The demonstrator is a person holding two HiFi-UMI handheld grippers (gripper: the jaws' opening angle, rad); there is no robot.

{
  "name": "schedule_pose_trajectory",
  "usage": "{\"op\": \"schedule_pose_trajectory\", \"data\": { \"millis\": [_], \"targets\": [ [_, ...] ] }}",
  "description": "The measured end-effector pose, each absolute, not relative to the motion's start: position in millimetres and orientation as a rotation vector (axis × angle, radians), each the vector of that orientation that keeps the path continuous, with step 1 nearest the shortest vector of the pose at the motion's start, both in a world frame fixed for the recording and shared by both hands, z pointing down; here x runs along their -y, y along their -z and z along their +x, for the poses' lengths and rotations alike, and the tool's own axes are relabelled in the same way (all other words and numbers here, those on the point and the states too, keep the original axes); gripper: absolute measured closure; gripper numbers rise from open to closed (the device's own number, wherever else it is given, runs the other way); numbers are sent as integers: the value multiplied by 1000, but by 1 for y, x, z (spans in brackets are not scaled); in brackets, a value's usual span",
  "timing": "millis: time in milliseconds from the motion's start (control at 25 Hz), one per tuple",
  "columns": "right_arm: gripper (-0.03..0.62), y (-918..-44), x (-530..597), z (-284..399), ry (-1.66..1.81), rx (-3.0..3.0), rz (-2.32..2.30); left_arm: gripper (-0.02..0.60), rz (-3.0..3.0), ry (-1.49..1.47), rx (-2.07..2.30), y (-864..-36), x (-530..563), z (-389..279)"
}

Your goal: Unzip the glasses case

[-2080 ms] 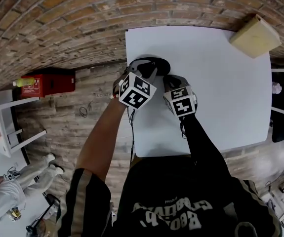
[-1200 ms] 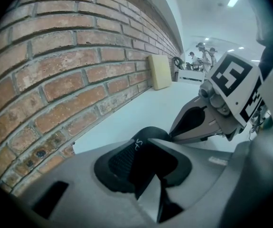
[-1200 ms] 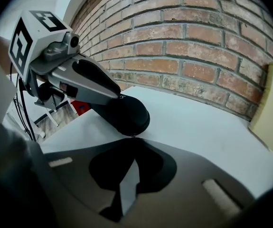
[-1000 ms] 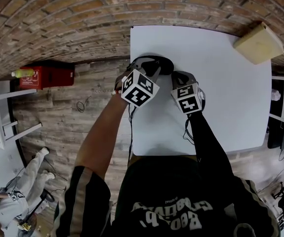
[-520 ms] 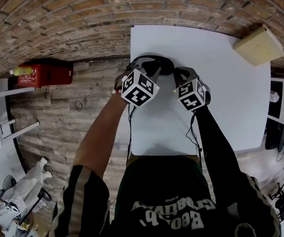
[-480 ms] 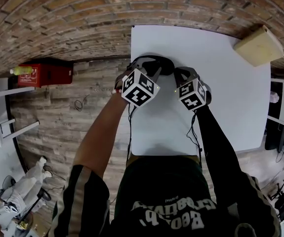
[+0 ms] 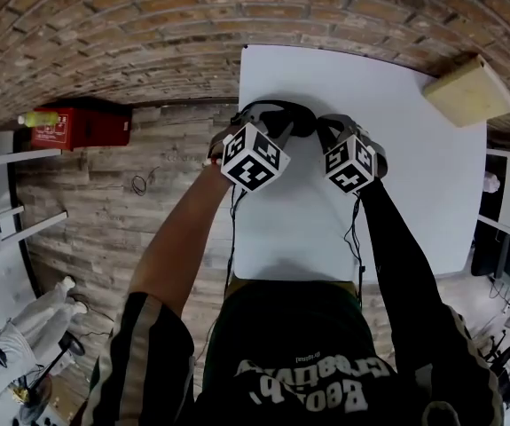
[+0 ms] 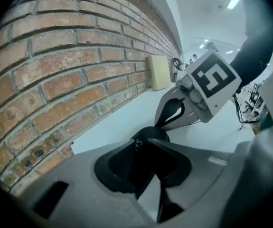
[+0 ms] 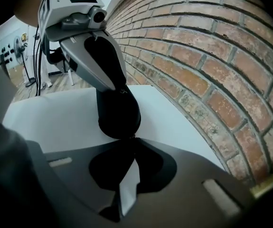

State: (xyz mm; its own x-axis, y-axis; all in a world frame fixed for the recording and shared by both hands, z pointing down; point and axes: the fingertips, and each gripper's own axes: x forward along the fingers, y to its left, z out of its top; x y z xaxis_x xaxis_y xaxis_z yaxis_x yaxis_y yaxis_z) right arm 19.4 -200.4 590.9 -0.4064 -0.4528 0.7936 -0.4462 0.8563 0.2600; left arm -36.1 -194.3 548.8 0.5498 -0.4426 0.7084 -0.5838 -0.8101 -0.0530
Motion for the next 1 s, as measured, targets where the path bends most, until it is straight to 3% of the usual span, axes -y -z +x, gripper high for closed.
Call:
{"op": "schedule_pose_trajectory", "data": {
  "millis": [400,560,760,1000],
  "targets": [
    [580,-592,204,18,17,2062,634,497,2623,-1089,940,-544,193,-37],
    [580,-585,201,38,-106,2059,777,572,2592,-953,1061,-533,179,-33],
    [580,-580,174,48,-240,2067,833,537,2494,-853,935,-550,148,-12],
    [580,-579,133,17,-262,2119,755,522,2385,-802,1047,-554,149,-44]
  ]
}}
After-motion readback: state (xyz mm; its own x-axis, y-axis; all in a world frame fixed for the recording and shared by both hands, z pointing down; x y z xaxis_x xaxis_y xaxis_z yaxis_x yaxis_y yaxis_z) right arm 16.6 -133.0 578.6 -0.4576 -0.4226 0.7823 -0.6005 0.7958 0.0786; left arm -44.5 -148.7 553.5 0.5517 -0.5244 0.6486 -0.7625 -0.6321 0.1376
